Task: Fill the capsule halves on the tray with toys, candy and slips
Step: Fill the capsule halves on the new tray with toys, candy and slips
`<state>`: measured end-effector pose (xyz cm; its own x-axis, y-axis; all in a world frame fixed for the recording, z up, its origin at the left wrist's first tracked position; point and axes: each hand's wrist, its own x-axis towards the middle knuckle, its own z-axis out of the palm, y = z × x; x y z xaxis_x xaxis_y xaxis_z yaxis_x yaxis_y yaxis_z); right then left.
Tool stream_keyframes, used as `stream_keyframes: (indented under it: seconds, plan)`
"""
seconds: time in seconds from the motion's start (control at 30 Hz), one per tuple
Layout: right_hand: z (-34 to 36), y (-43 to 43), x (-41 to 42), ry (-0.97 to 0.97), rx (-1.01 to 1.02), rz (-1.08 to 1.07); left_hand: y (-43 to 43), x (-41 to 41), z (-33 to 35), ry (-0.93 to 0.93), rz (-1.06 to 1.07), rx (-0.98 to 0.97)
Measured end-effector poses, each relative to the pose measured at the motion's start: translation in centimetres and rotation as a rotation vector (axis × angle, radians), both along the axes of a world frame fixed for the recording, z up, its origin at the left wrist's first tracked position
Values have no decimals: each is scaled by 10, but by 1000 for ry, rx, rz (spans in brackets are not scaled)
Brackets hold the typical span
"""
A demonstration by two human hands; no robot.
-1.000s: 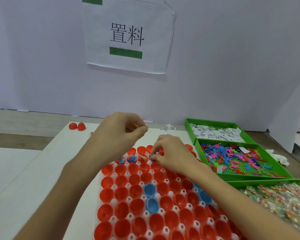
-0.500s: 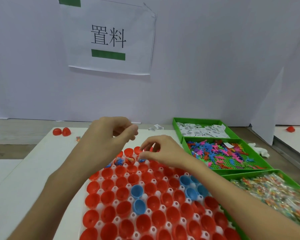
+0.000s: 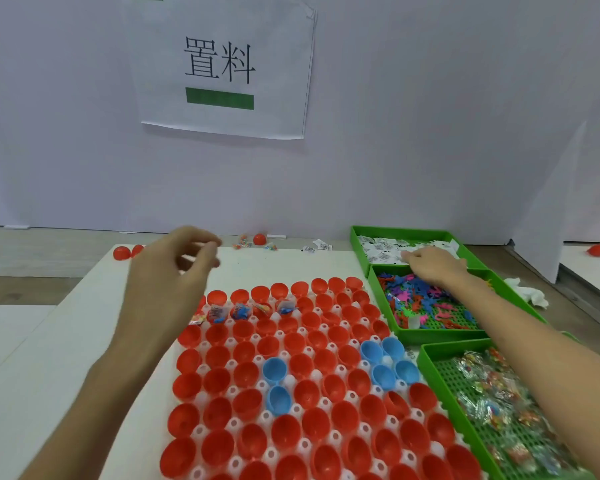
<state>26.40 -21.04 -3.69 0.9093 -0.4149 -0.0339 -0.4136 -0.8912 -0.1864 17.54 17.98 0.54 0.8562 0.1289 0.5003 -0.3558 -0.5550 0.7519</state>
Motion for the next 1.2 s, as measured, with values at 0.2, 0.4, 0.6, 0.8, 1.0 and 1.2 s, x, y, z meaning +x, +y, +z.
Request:
stream_keyframes:
  seconds: [0.2,0.4,0.6,0.8,1.0,1.2]
  plan:
    - [0,-1,-5,-318,46,-6,39,-13,-44,236,258,-165]
    - [-1,-9,-14,-633,107,34,58,-5,-52,646,135,-268]
    - [6,-12,-17,-687,110,30,74,-6,-56,840,-81,-280]
    - [1,-16,-17,-609,95,51,77,-2,-61,909,-202,-331]
    - [-2,-16,-12,-627,93,-34,82,1,-63,918,-259,-376]
    - [-1,-16,-8,-709,192,-49,75,7,-67,847,-167,-450]
